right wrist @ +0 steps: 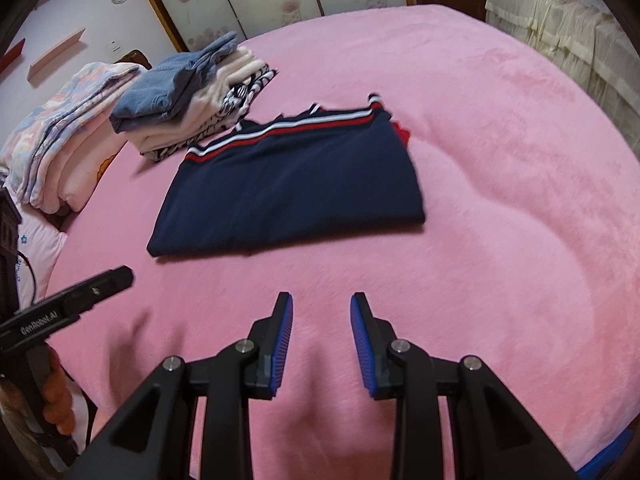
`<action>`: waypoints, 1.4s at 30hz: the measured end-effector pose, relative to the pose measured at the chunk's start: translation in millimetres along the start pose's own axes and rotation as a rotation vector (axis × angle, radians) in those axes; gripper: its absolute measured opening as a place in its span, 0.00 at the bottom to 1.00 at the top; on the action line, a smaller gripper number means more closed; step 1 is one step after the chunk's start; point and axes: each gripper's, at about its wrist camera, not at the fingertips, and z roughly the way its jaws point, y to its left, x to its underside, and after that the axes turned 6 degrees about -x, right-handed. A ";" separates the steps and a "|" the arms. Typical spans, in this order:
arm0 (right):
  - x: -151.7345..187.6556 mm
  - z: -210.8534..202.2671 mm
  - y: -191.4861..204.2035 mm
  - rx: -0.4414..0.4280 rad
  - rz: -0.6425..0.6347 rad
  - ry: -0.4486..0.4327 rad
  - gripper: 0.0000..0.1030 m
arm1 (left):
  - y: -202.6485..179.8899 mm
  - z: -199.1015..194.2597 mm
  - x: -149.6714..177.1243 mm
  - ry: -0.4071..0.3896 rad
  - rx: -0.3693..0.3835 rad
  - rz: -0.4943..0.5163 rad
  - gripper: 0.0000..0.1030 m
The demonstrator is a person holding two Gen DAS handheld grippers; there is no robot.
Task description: Fold large clothes
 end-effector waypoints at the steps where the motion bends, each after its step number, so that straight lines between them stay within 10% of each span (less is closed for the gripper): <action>1: 0.7 3.3 0.9 -0.005 0.003 0.005 0.29 | 1.0 5.5 2.0 0.013 0.010 -0.009 0.58; 18: -5.9 53.3 14.8 -0.043 -0.025 0.032 0.29 | 17.3 73.2 -1.2 0.084 0.171 -0.163 0.58; 42: -26.9 74.9 33.5 -0.052 -0.128 -0.017 0.29 | 41.5 135.2 -60.1 -0.113 0.315 -0.392 0.58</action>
